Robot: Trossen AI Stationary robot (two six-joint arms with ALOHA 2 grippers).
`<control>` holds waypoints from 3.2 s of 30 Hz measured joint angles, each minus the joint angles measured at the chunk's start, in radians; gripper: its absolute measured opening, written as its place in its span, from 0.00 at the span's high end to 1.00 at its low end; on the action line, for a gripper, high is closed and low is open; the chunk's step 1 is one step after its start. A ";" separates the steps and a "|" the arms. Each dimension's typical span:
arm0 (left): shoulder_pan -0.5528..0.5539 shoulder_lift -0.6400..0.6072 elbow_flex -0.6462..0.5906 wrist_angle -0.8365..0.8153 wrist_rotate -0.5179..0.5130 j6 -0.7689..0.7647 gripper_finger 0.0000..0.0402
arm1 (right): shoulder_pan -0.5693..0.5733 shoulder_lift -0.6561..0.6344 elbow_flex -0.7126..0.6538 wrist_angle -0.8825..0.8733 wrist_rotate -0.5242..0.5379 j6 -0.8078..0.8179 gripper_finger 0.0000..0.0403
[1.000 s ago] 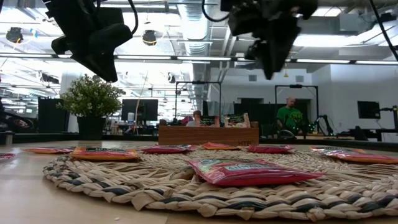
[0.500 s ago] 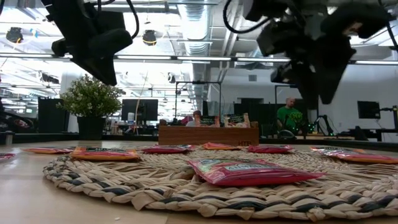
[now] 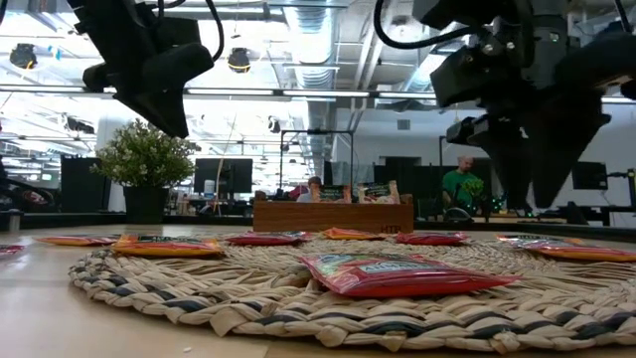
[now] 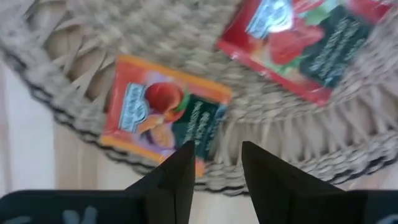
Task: Pick & Place Tea
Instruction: Put the orange tea bag into the wooden organizer
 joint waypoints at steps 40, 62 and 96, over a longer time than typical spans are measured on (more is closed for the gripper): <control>0.000 -0.001 0.000 0.016 0.012 0.007 0.78 | 0.030 0.101 -0.008 0.055 0.002 0.055 0.77; 0.000 -0.001 0.000 0.017 0.010 0.006 0.78 | 0.028 0.097 -0.008 0.006 0.029 0.055 1.00; 0.000 0.000 0.000 0.077 0.010 0.006 0.78 | -0.087 -0.027 0.333 -0.341 0.366 -0.090 1.00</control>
